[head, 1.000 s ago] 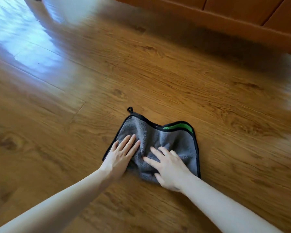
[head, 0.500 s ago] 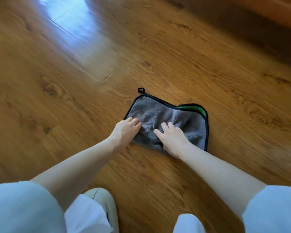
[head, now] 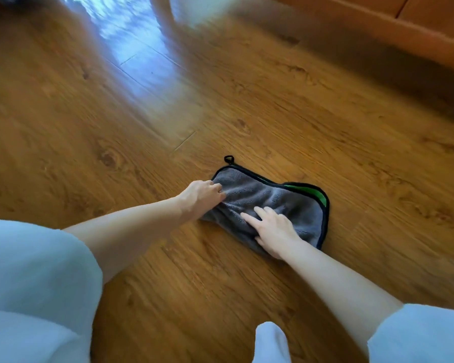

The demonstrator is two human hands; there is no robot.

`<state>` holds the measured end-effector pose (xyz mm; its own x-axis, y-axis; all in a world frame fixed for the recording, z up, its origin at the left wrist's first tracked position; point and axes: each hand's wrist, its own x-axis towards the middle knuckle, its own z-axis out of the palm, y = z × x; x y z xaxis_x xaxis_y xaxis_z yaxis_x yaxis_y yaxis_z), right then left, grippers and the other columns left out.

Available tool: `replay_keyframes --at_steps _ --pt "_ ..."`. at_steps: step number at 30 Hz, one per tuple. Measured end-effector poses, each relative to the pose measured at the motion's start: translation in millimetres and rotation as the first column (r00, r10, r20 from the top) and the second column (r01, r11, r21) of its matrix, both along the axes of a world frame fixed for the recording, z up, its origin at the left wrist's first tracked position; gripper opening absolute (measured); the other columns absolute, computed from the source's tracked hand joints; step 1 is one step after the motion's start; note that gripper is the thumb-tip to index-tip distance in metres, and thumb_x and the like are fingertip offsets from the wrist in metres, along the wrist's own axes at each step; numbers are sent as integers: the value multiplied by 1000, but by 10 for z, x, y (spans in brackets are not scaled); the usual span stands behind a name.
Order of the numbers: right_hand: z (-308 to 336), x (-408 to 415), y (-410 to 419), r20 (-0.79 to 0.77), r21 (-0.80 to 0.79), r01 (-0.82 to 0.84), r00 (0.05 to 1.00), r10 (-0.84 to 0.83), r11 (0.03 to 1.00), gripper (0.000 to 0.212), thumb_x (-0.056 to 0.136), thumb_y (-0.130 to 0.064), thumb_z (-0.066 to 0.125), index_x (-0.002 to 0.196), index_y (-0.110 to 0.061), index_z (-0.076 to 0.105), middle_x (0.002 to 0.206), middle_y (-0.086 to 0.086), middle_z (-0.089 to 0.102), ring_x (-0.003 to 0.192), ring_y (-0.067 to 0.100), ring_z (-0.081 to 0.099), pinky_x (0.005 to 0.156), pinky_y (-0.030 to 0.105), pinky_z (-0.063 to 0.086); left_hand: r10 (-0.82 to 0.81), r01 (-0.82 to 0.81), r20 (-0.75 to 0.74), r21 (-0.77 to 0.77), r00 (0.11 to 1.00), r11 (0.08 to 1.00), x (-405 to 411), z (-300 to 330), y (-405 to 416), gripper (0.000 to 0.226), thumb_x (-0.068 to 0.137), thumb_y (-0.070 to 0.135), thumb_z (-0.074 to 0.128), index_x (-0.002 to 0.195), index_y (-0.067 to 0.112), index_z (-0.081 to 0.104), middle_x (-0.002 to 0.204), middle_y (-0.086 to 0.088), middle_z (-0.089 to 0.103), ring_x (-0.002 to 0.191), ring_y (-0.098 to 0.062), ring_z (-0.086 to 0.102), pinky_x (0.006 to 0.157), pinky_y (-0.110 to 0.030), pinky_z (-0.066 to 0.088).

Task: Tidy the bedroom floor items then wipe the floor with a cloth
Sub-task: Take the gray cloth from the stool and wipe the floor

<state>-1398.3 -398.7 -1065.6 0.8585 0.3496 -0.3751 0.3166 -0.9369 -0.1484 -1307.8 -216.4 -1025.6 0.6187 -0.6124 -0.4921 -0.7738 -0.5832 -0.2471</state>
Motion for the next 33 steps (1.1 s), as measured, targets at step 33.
replay_keyframes --at_steps 33 --pt "-83 1871 1308 -86 16 349 934 -347 937 71 91 -2 47 142 -44 23 152 9 16 141 30 13 100 51 34 -540 449 93 -681 837 579 2560 -949 1234 38 80 38 49 106 11 55 101 -3 58 82 -22 50 69 -32 32"
